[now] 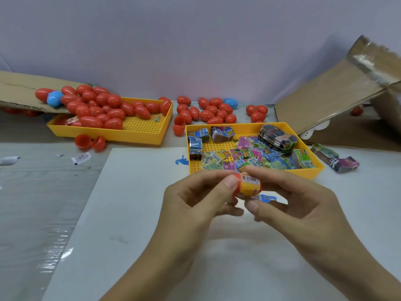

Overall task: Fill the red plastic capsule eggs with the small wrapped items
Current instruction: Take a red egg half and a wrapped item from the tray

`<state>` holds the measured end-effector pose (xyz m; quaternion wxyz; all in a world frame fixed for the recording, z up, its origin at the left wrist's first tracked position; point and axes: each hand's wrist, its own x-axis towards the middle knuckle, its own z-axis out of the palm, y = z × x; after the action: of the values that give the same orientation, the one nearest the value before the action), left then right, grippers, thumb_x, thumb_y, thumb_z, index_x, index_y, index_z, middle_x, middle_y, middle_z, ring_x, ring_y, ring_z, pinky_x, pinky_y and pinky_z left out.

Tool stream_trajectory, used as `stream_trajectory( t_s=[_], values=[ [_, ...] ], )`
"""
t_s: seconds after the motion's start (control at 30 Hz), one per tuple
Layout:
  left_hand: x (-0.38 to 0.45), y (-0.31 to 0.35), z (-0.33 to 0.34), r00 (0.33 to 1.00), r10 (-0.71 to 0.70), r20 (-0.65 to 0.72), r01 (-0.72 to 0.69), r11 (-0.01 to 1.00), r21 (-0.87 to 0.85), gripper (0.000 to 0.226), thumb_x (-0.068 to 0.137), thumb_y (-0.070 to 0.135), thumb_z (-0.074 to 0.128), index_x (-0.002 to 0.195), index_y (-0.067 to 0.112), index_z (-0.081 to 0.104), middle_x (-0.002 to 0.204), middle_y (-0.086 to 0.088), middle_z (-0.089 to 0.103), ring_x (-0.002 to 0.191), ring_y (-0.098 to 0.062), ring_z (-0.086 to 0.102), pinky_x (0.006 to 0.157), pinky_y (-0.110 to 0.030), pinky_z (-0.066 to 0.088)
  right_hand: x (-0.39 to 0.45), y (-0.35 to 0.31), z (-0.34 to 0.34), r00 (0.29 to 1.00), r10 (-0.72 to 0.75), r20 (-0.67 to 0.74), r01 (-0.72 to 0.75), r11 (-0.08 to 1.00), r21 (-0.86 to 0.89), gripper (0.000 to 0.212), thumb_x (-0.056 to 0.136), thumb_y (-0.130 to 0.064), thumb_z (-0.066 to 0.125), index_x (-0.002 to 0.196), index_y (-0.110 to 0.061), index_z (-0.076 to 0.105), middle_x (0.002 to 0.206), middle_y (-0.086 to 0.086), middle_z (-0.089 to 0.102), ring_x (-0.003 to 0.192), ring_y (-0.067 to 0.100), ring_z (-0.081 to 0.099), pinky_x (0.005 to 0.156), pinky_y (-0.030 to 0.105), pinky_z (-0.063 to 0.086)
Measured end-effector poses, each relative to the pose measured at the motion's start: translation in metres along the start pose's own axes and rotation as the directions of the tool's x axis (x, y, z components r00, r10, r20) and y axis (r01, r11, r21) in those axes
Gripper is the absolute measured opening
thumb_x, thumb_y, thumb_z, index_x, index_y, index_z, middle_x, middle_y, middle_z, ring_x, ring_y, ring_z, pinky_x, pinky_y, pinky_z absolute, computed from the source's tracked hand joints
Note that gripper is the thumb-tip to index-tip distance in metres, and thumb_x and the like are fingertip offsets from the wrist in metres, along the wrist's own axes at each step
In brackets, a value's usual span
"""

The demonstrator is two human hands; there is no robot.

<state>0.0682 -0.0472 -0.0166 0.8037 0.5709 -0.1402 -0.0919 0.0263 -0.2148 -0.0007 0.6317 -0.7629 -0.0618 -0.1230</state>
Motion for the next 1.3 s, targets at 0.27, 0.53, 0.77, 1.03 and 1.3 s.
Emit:
stream_trajectory(
  t_s=[0.27, 0.53, 0.77, 1.03, 1.3],
  values=[
    [0.002, 0.003, -0.005, 0.993, 0.118, 0.001, -0.117, 0.984, 0.133, 0.039, 0.077, 0.02, 0.079, 0.111, 0.037, 0.075, 0.102, -0.002, 0.076, 0.091, -0.018, 0.074, 0.077, -0.024, 0.058, 0.011, -0.017, -0.006, 0.974, 0.22, 0.052, -0.226, 0.947, 0.229, 0.032, 0.067, -0.031, 0.079, 0.095, -0.017, 0.08, 0.09, 0.013, 0.076, 0.078, 0.025, 0.073, 0.046, 0.028, 0.052],
    [0.007, -0.011, -0.008, 0.994, 0.097, -0.045, -0.095, 0.994, 0.046, 0.063, 0.064, 0.021, 0.083, 0.119, 0.047, 0.067, 0.122, 0.009, 0.071, 0.095, -0.029, 0.074, 0.072, -0.03, 0.061, 0.036, -0.049, -0.072, 0.774, -0.615, -0.15, 0.338, 0.602, -0.723, 0.028, 0.091, -0.03, 0.071, 0.117, -0.033, 0.065, 0.105, -0.021, 0.07, 0.085, 0.0, 0.069, 0.075, 0.009, 0.05],
    [0.01, -0.02, -0.004, 0.993, 0.062, -0.101, -0.06, 0.998, 0.024, 0.061, 0.063, 0.01, 0.08, 0.12, 0.032, 0.069, 0.115, 0.001, 0.075, 0.085, -0.034, 0.076, 0.072, -0.039, 0.063, 0.107, -0.084, -0.183, 0.704, -0.589, -0.397, -0.045, 0.521, -0.852, 0.031, 0.092, -0.052, 0.058, 0.119, -0.039, 0.065, 0.119, -0.03, 0.057, 0.108, 0.004, 0.059, 0.098, 0.03, 0.048],
    [0.013, -0.021, -0.008, 0.993, 0.054, -0.102, -0.049, 0.997, 0.056, 0.069, 0.059, 0.003, 0.079, 0.124, 0.021, 0.064, 0.11, -0.003, 0.076, 0.079, -0.035, 0.075, 0.065, -0.039, 0.063, 0.074, -0.051, -0.118, 0.686, -0.365, -0.629, 0.176, 0.923, -0.343, 0.009, 0.083, -0.036, 0.063, 0.081, -0.035, 0.071, 0.08, -0.012, 0.07, 0.069, 0.008, 0.06, 0.059, 0.026, 0.05],
    [0.011, -0.008, -0.017, 0.961, 0.218, -0.17, -0.169, 0.95, 0.263, 0.019, 0.074, 0.012, 0.071, 0.088, 0.021, 0.079, 0.076, -0.012, 0.075, 0.063, -0.024, 0.071, 0.055, -0.025, 0.055, 0.021, 0.033, 0.012, 0.966, 0.26, -0.01, -0.23, 0.87, 0.435, 0.017, 0.075, -0.026, 0.071, 0.078, -0.01, 0.073, 0.064, 0.012, 0.061, 0.045, 0.018, 0.051, 0.036, 0.018, 0.031]
  ],
)
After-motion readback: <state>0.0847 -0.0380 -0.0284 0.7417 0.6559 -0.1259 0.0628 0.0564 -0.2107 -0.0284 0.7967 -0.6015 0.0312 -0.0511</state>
